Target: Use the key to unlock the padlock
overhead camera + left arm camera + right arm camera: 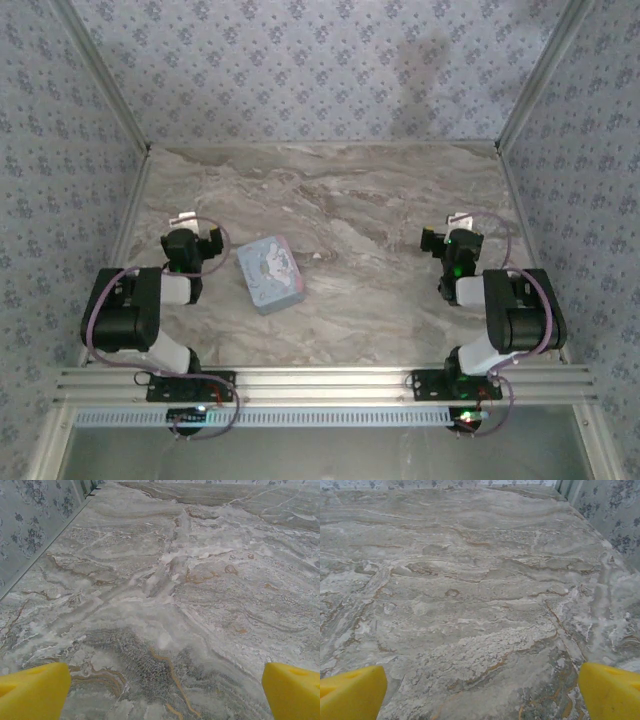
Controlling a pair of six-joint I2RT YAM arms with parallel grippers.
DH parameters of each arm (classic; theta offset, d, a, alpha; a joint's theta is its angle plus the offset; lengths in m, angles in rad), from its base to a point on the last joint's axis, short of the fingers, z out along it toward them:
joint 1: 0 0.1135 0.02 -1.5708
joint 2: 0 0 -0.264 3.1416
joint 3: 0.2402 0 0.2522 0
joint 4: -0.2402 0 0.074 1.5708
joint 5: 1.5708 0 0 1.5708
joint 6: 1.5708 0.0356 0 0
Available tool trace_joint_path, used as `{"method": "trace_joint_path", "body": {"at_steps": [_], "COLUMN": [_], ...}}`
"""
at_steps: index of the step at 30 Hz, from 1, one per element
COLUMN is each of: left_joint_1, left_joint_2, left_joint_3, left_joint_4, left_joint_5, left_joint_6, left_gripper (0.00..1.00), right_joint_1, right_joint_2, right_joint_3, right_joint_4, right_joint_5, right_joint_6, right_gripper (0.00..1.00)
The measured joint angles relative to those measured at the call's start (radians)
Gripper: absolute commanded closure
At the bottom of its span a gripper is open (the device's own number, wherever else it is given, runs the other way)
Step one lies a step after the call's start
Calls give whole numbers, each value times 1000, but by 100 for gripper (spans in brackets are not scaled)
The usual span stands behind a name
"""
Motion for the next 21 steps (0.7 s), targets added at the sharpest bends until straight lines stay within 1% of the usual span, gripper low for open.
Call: {"method": "trace_joint_path", "body": {"at_steps": [19,21], "left_joint_1": [4,7], "left_joint_2": [0,-8], "left_joint_3": [0,3], "left_joint_4": [0,-20], "left_joint_5": [16,12], "left_joint_6": [0,-2], "left_gripper": [2,2], "right_joint_1": [-3,-3], "right_joint_2": [0,-15], "right_joint_3": [0,13], "right_joint_4": [0,-47], "right_joint_5": [-31,-31], "right_joint_6": [-4,-4], "right_gripper": [0,0]}}
